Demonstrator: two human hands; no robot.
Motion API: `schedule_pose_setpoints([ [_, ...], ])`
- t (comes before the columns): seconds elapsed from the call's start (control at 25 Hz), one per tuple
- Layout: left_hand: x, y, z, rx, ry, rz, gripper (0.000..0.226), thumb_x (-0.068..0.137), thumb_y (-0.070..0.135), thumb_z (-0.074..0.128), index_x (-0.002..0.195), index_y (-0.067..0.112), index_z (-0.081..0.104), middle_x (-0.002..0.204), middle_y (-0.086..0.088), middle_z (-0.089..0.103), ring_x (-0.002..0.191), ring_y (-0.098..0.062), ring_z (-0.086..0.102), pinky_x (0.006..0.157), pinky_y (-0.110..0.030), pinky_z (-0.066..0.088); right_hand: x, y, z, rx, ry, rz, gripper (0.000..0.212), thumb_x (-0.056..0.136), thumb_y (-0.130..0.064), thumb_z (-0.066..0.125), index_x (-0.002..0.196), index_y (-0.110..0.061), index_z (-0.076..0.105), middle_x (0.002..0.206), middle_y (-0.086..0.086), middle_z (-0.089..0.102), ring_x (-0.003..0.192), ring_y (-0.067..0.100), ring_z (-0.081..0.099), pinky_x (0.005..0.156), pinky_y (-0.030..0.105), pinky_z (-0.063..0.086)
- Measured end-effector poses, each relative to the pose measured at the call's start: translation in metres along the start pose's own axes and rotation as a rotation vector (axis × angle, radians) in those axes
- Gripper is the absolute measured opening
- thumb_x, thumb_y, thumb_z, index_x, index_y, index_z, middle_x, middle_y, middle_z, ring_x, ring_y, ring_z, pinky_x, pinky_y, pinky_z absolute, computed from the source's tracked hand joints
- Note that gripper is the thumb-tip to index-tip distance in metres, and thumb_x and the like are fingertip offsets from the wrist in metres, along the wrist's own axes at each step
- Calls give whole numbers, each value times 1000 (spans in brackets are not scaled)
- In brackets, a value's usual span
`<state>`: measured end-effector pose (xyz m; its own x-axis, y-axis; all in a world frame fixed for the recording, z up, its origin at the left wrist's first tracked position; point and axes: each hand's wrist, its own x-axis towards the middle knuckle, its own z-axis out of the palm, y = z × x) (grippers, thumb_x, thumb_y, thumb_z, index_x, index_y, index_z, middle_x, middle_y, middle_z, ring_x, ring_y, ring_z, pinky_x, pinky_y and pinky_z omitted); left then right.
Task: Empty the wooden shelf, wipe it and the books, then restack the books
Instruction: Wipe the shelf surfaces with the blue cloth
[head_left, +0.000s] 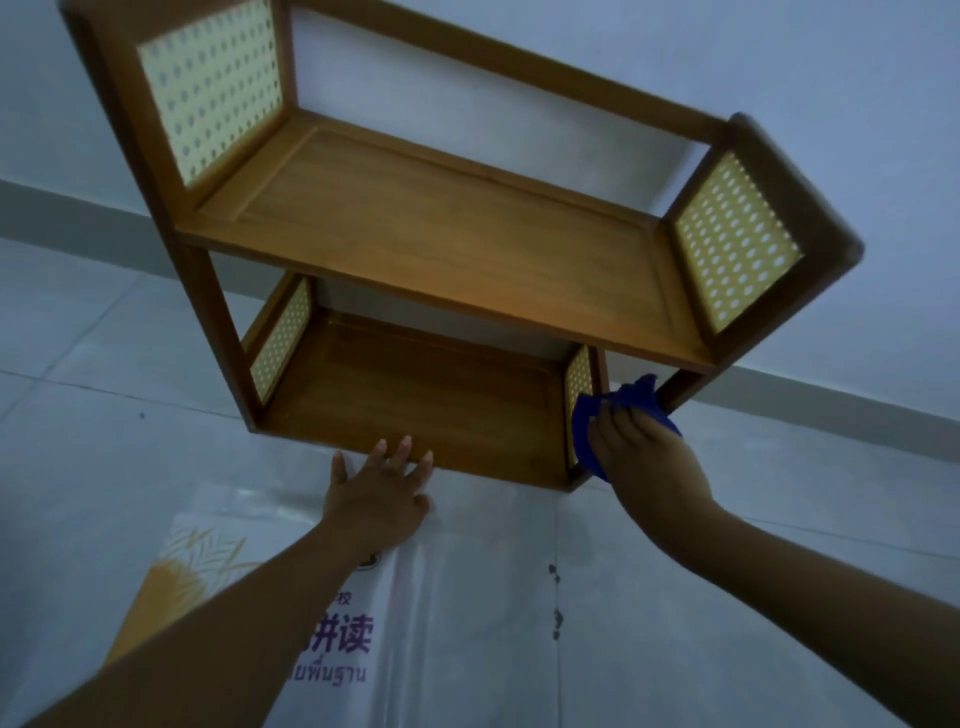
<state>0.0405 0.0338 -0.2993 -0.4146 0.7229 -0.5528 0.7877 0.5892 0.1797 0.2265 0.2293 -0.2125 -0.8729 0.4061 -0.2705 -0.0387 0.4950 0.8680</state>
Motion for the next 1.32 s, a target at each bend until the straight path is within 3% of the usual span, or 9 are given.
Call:
schedule_pose_setpoints([
  [0.24,0,-1,0,-12,-8,-6,56,100,46,17,149,39,-8,159,6,-17,147,-20,-14,114,-61,-4,-4,37,-39,53,-155,157,55,83,-21,69,128,-8,41,127,13,51,126,35,41,109,48,27],
  [0.4,0,-1,-1,-20,-16,0,56,100,46,17,149,39,-8,159,6,-17,147,-20,-14,113,-61,-5,17,19,-49,-19,-309,122,48,82,-29,70,119,-11,46,111,16,56,111,38,49,99,54,34],
  [0.52,1,-2,-2,-20,-18,0,56,100,45,17,149,40,-8,159,7,-18,147,-20,-15,113,-62,-5,28,14,-42,55,-327,90,34,88,-26,62,117,-13,49,106,15,58,107,36,52,98,52,35],
  [0.68,2,-2,-2,-23,-14,4,56,100,44,18,149,40,-7,159,7,-17,147,-19,-15,113,-63,-4,26,27,-33,97,-234,88,39,89,-35,63,121,-16,49,111,11,59,110,31,52,97,48,35],
  [0.88,3,0,-4,-9,-48,9,56,101,43,19,150,37,-7,159,5,-18,146,-22,-16,114,-61,-4,6,31,-27,73,-22,33,42,87,-27,64,122,-13,47,120,12,56,117,32,49,102,47,32],
  [1.0,3,-2,-18,-8,-75,40,57,101,43,21,152,31,-2,160,-2,-14,147,-27,-9,115,-58,-2,0,28,-25,209,91,-77,44,86,-22,65,125,-12,46,126,15,53,119,34,46,103,49,30],
  [1.16,-16,-3,-38,-270,26,82,60,101,40,33,153,23,8,159,-9,-14,146,-32,11,118,-50,13,-10,28,-39,507,222,-93,58,48,-16,90,100,-16,62,102,11,64,98,32,59,85,52,44],
  [1.24,-31,0,-46,-464,147,83,56,101,37,36,151,18,18,160,-10,4,144,-30,22,117,-40,23,-18,20,-48,687,312,-78,56,49,-16,89,98,-20,61,100,7,64,95,30,59,80,51,46],
  [1.32,-46,3,-53,-523,278,89,49,102,28,39,148,15,31,151,-12,35,135,-27,39,106,-29,34,-26,14,-63,888,363,-2,34,75,-24,75,104,-24,57,107,1,63,101,26,55,86,46,42],
])
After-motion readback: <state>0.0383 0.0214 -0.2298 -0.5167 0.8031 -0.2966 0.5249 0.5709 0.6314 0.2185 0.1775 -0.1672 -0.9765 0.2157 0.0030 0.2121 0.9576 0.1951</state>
